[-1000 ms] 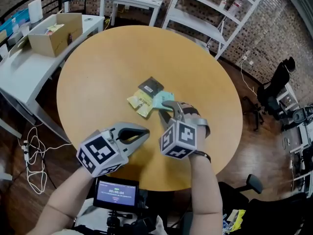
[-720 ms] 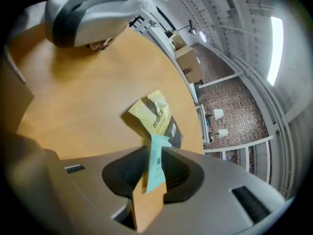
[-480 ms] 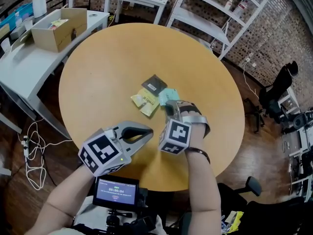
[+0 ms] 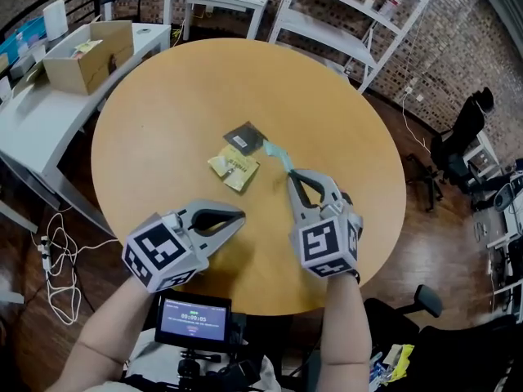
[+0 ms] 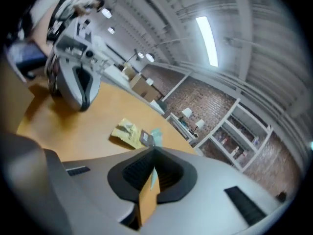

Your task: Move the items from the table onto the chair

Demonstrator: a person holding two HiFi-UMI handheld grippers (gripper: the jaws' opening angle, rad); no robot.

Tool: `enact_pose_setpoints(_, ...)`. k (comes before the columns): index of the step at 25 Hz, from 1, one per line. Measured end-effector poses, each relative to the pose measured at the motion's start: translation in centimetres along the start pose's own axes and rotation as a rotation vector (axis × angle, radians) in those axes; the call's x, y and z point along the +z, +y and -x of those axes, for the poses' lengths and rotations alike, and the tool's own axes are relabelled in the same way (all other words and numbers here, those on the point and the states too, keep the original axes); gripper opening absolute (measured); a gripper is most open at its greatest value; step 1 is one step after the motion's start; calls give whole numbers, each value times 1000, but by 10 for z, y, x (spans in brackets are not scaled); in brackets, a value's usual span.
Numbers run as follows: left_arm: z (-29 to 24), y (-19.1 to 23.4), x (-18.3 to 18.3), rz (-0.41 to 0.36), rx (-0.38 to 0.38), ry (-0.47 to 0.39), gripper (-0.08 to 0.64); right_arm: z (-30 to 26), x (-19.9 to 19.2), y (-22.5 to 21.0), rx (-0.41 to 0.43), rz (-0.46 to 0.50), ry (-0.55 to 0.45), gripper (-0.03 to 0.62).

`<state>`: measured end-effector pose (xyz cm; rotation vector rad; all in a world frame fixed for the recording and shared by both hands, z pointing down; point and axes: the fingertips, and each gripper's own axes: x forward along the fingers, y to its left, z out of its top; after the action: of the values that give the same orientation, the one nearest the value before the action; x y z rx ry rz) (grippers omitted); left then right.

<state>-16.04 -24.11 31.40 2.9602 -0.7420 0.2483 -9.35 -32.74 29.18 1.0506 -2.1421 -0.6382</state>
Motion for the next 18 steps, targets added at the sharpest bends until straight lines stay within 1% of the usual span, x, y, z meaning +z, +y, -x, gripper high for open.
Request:
enact_pose_setpoints(5,1,4,-3,-9,7,-15,9,48,26,-15,21,-505,-316,6)
enact_pose_setpoints(6,1,5,-3,-8,7,-17,9,55,28,-14,35,-585,-366,6)
enact_pose_setpoints(8,1,5,-3,-4,6,-16,9,63,27,-8,62,-710,-423,6)
enact_pose_setpoints(10,2,6,-3,0,6,-14,9,66,24,-2,84,-781,-439,6)
enact_pose_setpoints(11,2,6,-3,1,8,-14,9,66,22,1,90,-794,-435,6)
enact_pose_setpoints(14,0,6,-2,5,11,-16,9,68,16,4,87,-792,-411,6)
enact_pose_setpoints(18,-19,-14,0,-3,-33,-14,9,78,7,4,81,-811,-409,6)
